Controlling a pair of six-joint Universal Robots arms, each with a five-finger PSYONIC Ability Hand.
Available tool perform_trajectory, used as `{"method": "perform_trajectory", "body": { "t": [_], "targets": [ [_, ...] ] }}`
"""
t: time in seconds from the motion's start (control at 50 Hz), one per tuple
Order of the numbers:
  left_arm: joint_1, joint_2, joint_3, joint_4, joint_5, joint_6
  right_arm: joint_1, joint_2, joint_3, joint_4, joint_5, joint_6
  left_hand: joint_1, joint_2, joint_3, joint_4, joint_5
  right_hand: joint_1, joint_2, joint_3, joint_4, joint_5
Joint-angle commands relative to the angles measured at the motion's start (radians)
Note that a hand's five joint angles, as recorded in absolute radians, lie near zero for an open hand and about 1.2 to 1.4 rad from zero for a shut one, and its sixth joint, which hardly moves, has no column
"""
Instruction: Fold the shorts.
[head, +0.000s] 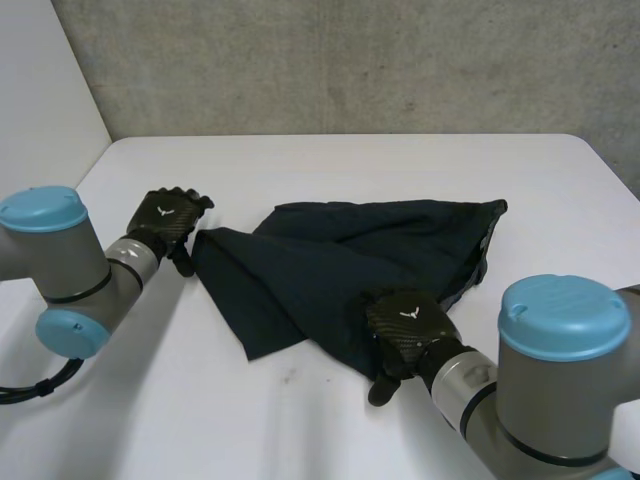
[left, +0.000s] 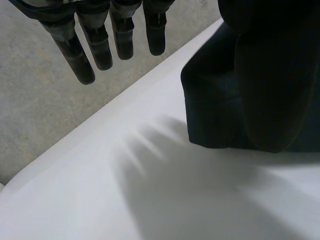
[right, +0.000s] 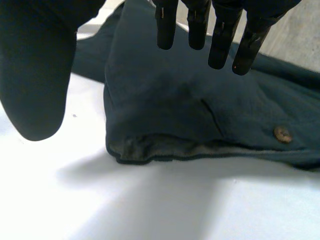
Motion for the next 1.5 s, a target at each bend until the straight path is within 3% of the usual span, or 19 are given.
{"method": "perform_trajectory", "body": {
  "t": [0.02, 0.2, 0.24, 0.26, 0.28, 0.32, 0.5, 0.68, 0.82, 0.98, 1.1, 1.38, 1.5],
  "targets": [
    [-0.011, -0.059, 0.065, -0.025, 0.024, 0.007, -0.003, 0.082, -0.040, -0.028, 0.014, 0.001, 0.178, 0.178, 0.183, 0.176, 0.174, 0.150, 0.131, 0.098, 0.118, 0.106],
    [-0.045, -0.100, 0.126, -0.045, 0.031, 0.007, -0.003, 0.162, -0.075, -0.092, 0.040, -0.004, 0.512, 0.512, 0.517, 0.511, 0.508, 0.428, 0.409, 0.376, 0.396, 0.385],
    [-0.048, -0.104, 0.134, -0.043, 0.028, 0.007, -0.003, 0.166, -0.081, -0.097, 0.048, -0.004, 0.805, 0.805, 0.810, 0.803, 0.801, 0.595, 0.576, 0.543, 0.563, 0.552],
    [-0.050, -0.105, 0.135, -0.043, 0.026, 0.005, -0.003, 0.168, -0.089, -0.103, 0.053, -0.004, 0.893, 0.893, 0.898, 0.892, 0.889, 0.855, 0.835, 0.803, 0.823, 0.811],
    [-0.059, -0.105, 0.138, -0.043, 0.023, 0.005, -0.003, 0.168, -0.092, -0.108, 0.056, -0.004, 1.118, 1.118, 1.123, 1.117, 1.114, 0.971, 0.951, 0.919, 0.938, 0.927],
    [-0.063, -0.104, 0.140, -0.043, 0.021, 0.007, -0.003, 0.170, -0.101, -0.118, 0.057, -0.007, 1.126, 1.126, 1.131, 1.124, 1.122, 1.190, 1.171, 1.138, 1.158, 1.146],
    [-0.102, -0.038, 0.119, -0.054, -0.002, 0.007, -0.034, 0.104, -0.154, -0.089, 0.064, -0.032, 1.126, 1.126, 1.131, 1.124, 1.122, 1.191, 1.172, 1.139, 1.159, 1.148],
    [-0.143, 0.397, 0.034, -0.189, -0.074, 0.008, -0.274, -0.208, -0.238, 0.010, 0.021, -0.206, 1.126, 1.126, 1.131, 1.124, 1.122, 1.191, 1.172, 1.139, 1.159, 1.148],
    [-0.160, 0.712, 0.056, -0.296, -0.077, 0.007, -0.299, -0.367, -0.425, 0.180, -0.013, -0.311, 1.126, 1.126, 1.131, 1.124, 1.122, 1.191, 1.172, 1.139, 1.159, 1.148],
    [-0.168, 0.874, 0.079, -0.372, -0.091, 0.005, -0.302, -0.390, -0.586, 0.317, -0.025, -0.312, 1.126, 1.126, 1.131, 1.124, 1.122, 1.191, 1.172, 1.139, 1.159, 1.148],
    [-0.177, 0.852, 0.028, -0.389, -0.100, 0.005, -0.291, -0.343, -0.579, 0.363, -0.053, -0.312, 1.126, 1.126, 1.131, 1.124, 1.122, 1.191, 1.172, 1.139, 1.159, 1.148],
    [-0.185, 0.435, 0.020, -0.447, -0.137, 0.039, -0.288, 0.019, -0.568, 0.405, -0.049, -0.325, 1.126, 1.126, 1.131, 1.124, 1.122, 1.191, 1.172, 1.139, 1.159, 1.148],
    [-0.191, 0.244, 0.154, -0.407, -0.179, 0.099, -0.290, 0.139, -0.608, 0.391, -0.042, -0.315, 1.126, 1.126, 1.131, 1.124, 1.122, 1.191, 1.172, 1.139, 1.159, 1.148]
  ]
}}
